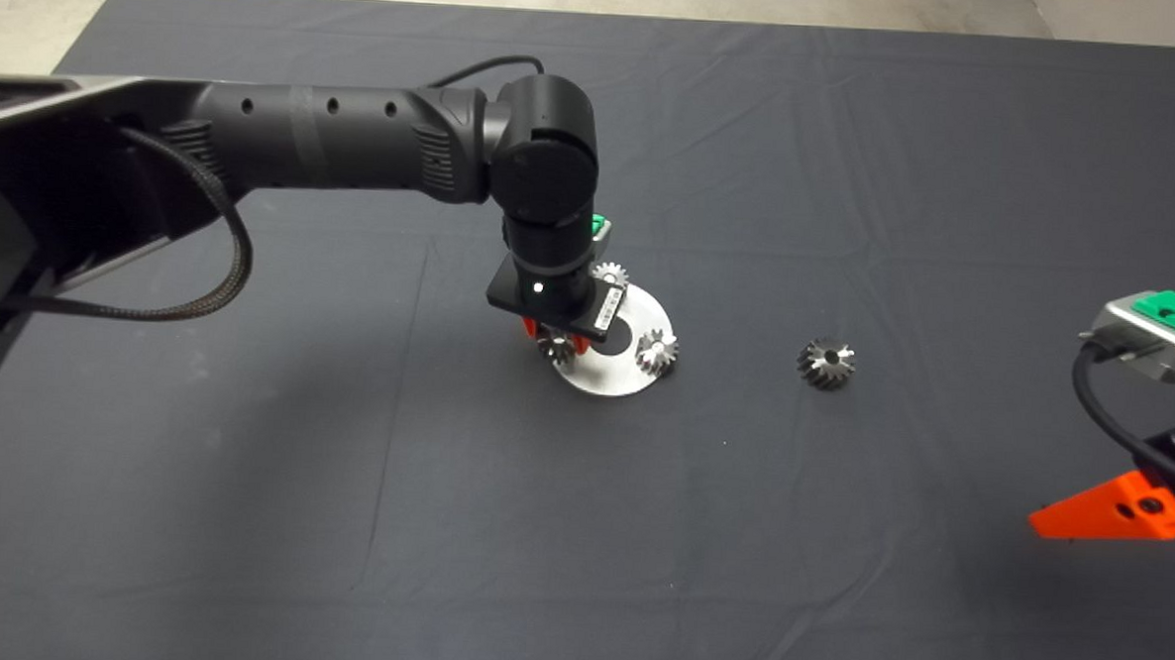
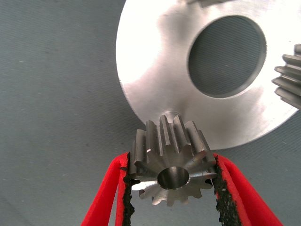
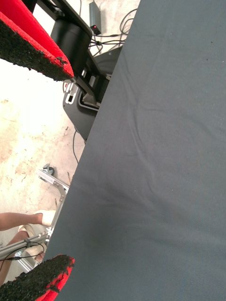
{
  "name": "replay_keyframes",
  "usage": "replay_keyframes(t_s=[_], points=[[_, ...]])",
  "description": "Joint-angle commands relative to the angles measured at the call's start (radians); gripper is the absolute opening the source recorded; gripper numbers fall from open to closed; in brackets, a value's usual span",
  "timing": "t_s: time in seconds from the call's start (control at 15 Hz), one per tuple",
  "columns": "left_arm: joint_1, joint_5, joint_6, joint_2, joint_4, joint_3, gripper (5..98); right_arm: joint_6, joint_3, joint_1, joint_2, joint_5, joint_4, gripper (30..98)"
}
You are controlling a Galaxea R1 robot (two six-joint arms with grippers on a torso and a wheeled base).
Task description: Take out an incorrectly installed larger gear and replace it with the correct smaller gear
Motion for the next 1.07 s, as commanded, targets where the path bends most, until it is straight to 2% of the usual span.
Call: replay_keyframes(t_s=[0.0,0.67,0.87,1.0], points=[[-0.023,0.004,0.004,0.018,0.005,0.008,34.7,0.000,0.002,0.020,0.002,0.001,0.036,97.6],[-0.023,0.008,0.019,0.015,0.009,-0.014,34.7,0.000,-0.001,0.020,0.010,0.001,0.036,97.6],[-0.023,0.045,0.017,0.019,0.018,-0.012,34.7,0.000,-0.001,0.020,0.008,0.001,0.036,97.6],[-0.023,0.048,0.017,0.016,0.020,-0.008,34.7,0.000,0.000,0.020,0.005,0.000,0.036,97.6]])
